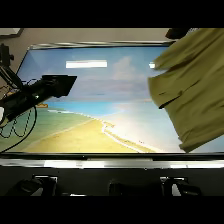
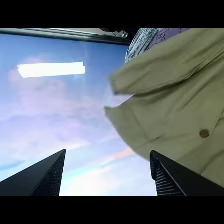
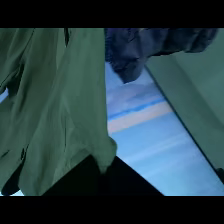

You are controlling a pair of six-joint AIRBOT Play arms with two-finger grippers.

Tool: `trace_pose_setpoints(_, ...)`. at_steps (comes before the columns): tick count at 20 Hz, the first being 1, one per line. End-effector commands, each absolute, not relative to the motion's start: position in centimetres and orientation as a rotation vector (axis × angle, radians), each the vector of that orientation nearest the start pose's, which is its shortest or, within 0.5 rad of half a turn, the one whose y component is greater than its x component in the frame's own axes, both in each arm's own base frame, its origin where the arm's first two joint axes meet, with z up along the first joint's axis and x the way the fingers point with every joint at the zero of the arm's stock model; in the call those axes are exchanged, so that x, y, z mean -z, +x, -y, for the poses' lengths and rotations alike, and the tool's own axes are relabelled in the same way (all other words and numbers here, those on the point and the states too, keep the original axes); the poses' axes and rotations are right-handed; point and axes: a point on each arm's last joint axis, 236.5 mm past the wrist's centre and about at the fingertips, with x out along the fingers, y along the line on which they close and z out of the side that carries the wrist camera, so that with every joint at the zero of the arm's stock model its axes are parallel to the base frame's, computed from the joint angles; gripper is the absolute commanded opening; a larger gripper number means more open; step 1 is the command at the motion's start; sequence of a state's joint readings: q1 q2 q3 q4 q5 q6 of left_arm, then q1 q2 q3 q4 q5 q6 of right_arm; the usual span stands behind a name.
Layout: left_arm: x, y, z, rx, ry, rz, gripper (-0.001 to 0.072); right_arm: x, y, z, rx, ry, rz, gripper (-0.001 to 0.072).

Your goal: Fold the clothes and pants, and hang the long-sleeved shirts on hangers.

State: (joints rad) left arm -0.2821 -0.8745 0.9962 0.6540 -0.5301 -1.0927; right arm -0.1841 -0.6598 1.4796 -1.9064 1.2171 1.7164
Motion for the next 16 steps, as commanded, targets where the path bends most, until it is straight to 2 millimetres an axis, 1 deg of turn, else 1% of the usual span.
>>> trace_pose_setpoints(1,-24.3,37.2,20.9,0.651,-0.362,-0.361,0.0597,-40.0,23.1,17.2,0.754,0.009,-0.252,0.0021)
trace_pose_setpoints(2,-24.3,37.2,20.9,0.651,-0.362,-0.361,0.0598,-39.9,23.1,18.0,0.795,0.023,-0.251,0.0021)
trace_pose_setpoints(4,-24.2,37.3,20.9,0.651,-0.362,-0.362,0.0598,-39.2,23.6,19.2,0.862,0.064,-0.279,0.0021)
trace_pose_setpoints(5,-24.2,37.3,20.9,0.651,-0.362,-0.363,0.0598,-38.9,24.0,19.9,0.9,0.055,-0.303,0.0022)
trace_pose_setpoints(6,-24.2,37.3,20.9,0.651,-0.362,-0.363,0.0598,-39.1,24.4,20.7,0.937,0.032,-0.311,0.0022)
trace_pose_setpoints(8,-24.2,37.3,20.9,0.651,-0.362,-0.363,0.0598,-41.0,25.6,21.8,0.974,-0.014,-0.267,0.0023)
trace_pose_setpoints(11,-24.2,37.3,20.9,0.651,-0.362,-0.363,0.0598,-44.7,27.3,22.1,0.971,-0.048,-0.149,0.0022)
trace_pose_setpoints(12,-24.2,37.3,20.9,0.651,-0.362,-0.363,0.0598,-45.7,27.5,22.5,0.988,-0.062,-0.128,0.0022)
trace_pose_setpoints(16,-24.2,37.3,20.9,0.651,-0.362,-0.363,0.0598,-48.4,27.4,23.7,1.07,-0.125,-0.077,0.0022)
